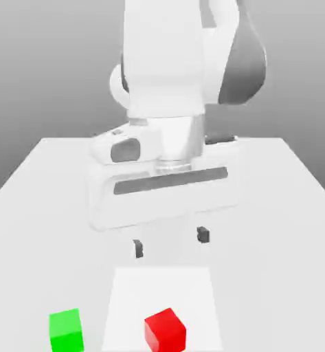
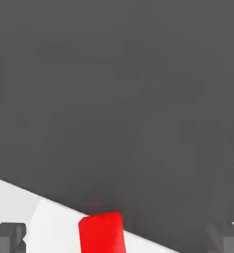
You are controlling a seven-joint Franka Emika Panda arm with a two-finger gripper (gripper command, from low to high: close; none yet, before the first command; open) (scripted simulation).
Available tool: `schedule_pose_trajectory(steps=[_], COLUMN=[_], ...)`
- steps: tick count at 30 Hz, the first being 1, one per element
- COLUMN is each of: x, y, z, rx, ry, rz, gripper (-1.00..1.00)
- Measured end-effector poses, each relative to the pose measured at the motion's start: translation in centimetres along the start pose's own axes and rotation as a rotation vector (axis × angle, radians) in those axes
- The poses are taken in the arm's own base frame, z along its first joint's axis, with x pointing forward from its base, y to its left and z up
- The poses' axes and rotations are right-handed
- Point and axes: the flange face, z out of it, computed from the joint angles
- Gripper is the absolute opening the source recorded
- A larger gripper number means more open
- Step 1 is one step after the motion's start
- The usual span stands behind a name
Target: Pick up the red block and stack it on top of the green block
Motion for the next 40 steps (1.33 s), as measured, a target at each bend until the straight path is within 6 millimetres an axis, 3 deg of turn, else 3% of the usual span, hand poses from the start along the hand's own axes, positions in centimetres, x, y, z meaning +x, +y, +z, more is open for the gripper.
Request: schedule_pose_trajectory(steps=[4, 9, 10, 16, 18, 22, 32, 36, 37, 40], x=[-1.9, -2.9, -3.1, -3.2, -2.9, -2.3, 2.2, 2.0, 1.8, 1.8], y=[1.2, 1.8, 1.9, 2.0, 1.8, 1.8, 15.9, 17.6, 17.7, 17.7], z=[7.1, 14.0, 14.8, 15.2, 13.8, 9.2, 4.8, 8.9, 10.1, 10.1], rx=[-0.058, -0.070, -0.070, -0.071, -0.071, -0.072, -0.109, -0.111, -0.112, -0.112], ry=[-0.095, -0.117, -0.117, -0.119, -0.119, -0.118, -0.087, -0.084, -0.084, -0.084], rz=[-0.071, -0.088, -0.088, -0.088, -0.089, -0.070, 0.640, 0.703, 0.705, 0.705], gripper=[0.00, 0.00, -1.00, -1.00, -1.00, -1.00, -1.00, -1.00, 1.00, 1.00])
